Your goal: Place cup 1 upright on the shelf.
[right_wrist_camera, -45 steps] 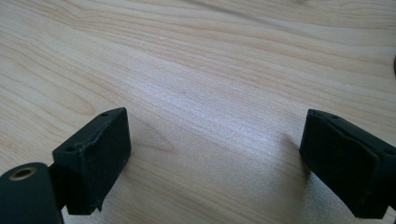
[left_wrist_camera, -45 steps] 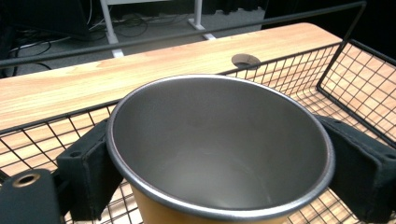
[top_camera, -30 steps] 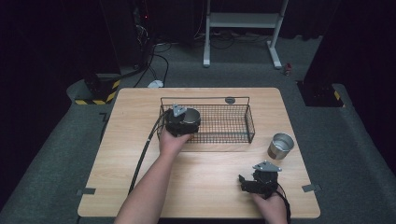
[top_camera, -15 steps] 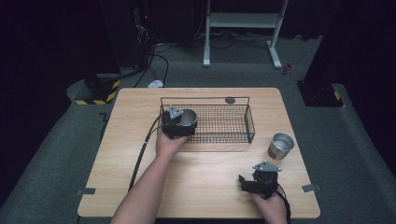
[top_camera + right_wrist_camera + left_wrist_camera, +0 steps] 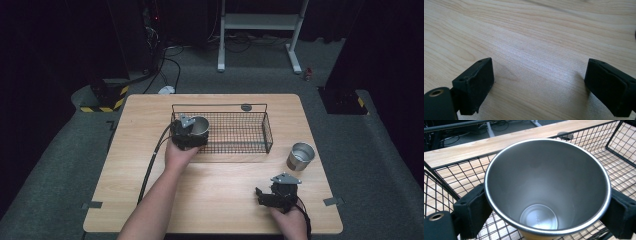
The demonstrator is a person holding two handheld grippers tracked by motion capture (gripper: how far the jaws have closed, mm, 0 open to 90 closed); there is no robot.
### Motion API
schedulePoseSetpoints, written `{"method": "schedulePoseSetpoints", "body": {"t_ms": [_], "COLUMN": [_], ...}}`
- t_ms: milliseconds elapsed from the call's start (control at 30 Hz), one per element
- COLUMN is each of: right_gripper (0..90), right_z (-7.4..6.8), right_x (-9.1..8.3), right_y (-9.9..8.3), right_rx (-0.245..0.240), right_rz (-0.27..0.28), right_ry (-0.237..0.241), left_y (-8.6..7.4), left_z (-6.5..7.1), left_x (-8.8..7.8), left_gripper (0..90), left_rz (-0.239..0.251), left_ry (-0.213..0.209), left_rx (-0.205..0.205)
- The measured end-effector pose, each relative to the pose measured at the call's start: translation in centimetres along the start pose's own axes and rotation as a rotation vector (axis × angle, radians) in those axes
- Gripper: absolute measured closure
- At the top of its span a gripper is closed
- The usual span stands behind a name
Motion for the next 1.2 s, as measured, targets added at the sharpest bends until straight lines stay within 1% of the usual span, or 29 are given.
{"method": "schedulePoseSetpoints", "body": {"t_ms": [33,67,167,233,333,433,500,533,600,667,733,767,900,1000,1067,1100,1200], "right_gripper": [9.0,9.0,9.0,9.0,9.0,9.0,9.0,9.0,8.9,9.0,9.0,9.0,9.0,9.0,9.0,9.0,9.0], "right_z": [0.0,0.0,0.0,0.0,0.0,0.0,0.0,0.0,0.0,0.0,0.0,0.0,0.0,0.0,0.0,0.0,0.0], "right_x": [0.0,0.0,0.0,0.0,0.0,0.0,0.0,0.0,0.0,0.0,0.0,0.0,0.0,0.0,0.0,0.0,0.0], "right_y": [0.0,0.0,0.0,0.0,0.0,0.0,0.0,0.0,0.0,0.0,0.0,0.0,0.0,0.0,0.0,0.0,0.0], "right_rx": [0.0,0.0,0.0,0.0,0.0,-0.001,-0.001,-0.001,-0.001,-0.003,-0.005,-0.005,-0.005,-0.005,-0.005,-0.005,-0.005], "right_rz": [0.0,0.0,0.0,0.0,0.0,0.001,0.0,0.001,0.0,0.001,0.001,0.001,0.001,0.001,0.001,0.001,0.001], "right_ry": [0.0,0.0,0.0,0.0,0.0,-0.001,-0.001,-0.001,-0.001,-0.001,-0.002,-0.002,-0.002,-0.002,-0.002,-0.002,-0.002], "left_y": [0.0,-0.1,-0.2,-0.1,0.0,0.0,0.0,0.1,0.2,0.3,0.5,0.6,0.9,1.2,1.4,1.4,1.6], "left_z": [-0.1,-0.2,-0.4,-0.5,-0.6,-0.7,-0.7,-0.7,-0.8,-0.7,-0.8,-0.8,-1.0,-1.1,-1.2,-1.3,-1.4], "left_x": [-0.1,-0.3,-0.5,-0.7,-0.9,-1.0,-1.1,-1.2,-1.4,-1.5,-1.6,-1.6,-1.8,-1.9,-2.0,-2.1,-2.2], "left_gripper": [7.2,6.5,5.1,2.7,1.3,0.6,0.5,0.6,0.5,0.5,0.5,0.5,0.5,0.0,0.0,0.0,0.0], "left_rz": [0.0,0.007,0.019,0.021,0.029,0.032,0.033,0.036,0.042,0.05,0.046,0.042,0.048,0.051,0.058,0.055,0.072], "left_ry": [-0.002,-0.017,-0.026,-0.018,-0.026,-0.029,-0.041,-0.036,-0.049,-0.04,-0.035,-0.031,-0.028,-0.018,-0.016,-0.017,-0.002], "left_rx": [0.002,-0.012,-0.014,-0.005,-0.015,-0.025,-0.031,-0.026,-0.037,-0.047,-0.048,-0.042,-0.044,-0.034,-0.036,-0.03,-0.031]}}
Point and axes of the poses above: each handheld gripper's, and its own axes: x roughly forward along the jaws, y roughly out of its top, z roughly to its right, the point moved 1 cm from there along x, roughly forward along the jaws, and after that the axes turned 11 degrees about x, right-handed, at the moved point
